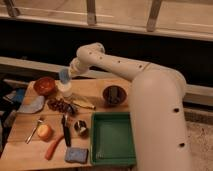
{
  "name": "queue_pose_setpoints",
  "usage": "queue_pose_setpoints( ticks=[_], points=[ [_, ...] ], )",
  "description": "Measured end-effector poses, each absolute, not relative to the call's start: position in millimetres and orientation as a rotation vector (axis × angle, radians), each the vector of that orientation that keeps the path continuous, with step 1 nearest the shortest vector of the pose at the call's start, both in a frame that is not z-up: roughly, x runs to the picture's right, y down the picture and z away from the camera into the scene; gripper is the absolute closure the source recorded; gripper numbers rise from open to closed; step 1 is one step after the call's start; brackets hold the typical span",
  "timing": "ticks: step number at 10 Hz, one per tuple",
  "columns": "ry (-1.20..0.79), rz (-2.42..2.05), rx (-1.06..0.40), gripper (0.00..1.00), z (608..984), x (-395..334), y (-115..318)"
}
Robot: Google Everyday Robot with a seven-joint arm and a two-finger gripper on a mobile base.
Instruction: Stack cups on top of each other
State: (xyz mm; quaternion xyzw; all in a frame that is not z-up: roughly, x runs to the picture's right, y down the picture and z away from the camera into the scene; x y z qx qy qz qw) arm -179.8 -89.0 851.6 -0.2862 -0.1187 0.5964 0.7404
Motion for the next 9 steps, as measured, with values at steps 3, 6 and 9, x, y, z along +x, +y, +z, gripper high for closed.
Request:
queue_pose_setpoints(
  ticks=[3,6,9],
  points=[
    [-0.199,1.294,-0.659,0.82,873.8,-190.5,-80.6],
    [-0.168,1.292,-0.674,0.52,884.3,-193.3,-77.2],
    [-0.149,1.291,-0.684,0.36,888.4,-191.6,-72.0]
  ],
)
